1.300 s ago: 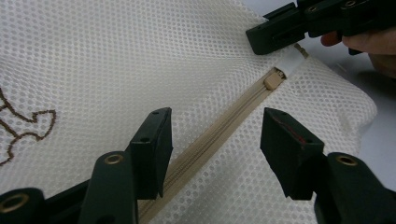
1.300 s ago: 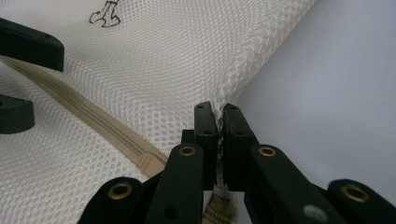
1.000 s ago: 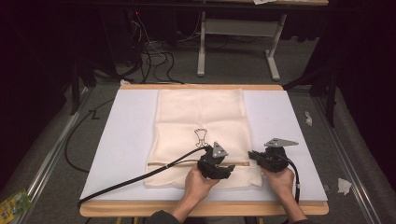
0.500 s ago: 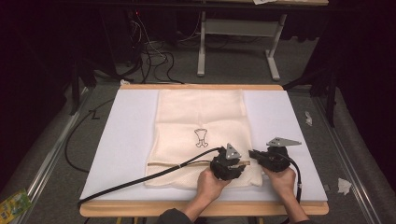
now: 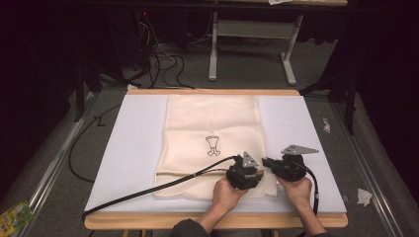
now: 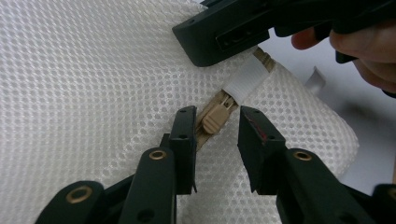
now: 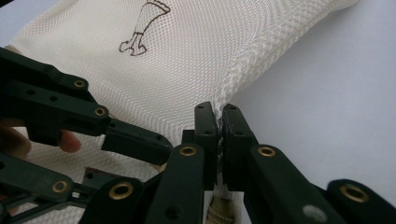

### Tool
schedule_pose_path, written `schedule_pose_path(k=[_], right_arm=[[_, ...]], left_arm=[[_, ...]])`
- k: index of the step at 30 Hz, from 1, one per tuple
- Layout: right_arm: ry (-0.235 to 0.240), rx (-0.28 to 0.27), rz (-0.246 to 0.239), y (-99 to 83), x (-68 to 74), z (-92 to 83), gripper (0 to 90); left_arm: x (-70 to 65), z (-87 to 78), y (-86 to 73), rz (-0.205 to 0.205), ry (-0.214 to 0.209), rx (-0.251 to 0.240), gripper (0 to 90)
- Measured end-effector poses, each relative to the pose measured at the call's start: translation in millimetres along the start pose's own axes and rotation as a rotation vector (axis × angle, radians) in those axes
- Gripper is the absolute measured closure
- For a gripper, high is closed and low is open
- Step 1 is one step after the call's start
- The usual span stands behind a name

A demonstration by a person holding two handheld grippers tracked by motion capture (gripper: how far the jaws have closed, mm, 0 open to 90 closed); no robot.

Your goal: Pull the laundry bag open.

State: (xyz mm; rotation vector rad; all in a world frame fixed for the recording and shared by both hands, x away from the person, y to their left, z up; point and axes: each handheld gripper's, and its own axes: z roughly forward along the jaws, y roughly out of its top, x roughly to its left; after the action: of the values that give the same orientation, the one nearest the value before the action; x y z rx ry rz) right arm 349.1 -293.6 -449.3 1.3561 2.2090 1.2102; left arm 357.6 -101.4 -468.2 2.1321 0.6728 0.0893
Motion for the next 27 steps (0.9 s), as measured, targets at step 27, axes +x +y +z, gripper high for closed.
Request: schedule_pose_path(k=[27], right_arm=[[0.001,0.004,0.010,-1.5,-3.4,0.2,87.7]], left_arm=[[-0.8,3.0,0.0,-0.037,-0.063,-0.037,86.0]])
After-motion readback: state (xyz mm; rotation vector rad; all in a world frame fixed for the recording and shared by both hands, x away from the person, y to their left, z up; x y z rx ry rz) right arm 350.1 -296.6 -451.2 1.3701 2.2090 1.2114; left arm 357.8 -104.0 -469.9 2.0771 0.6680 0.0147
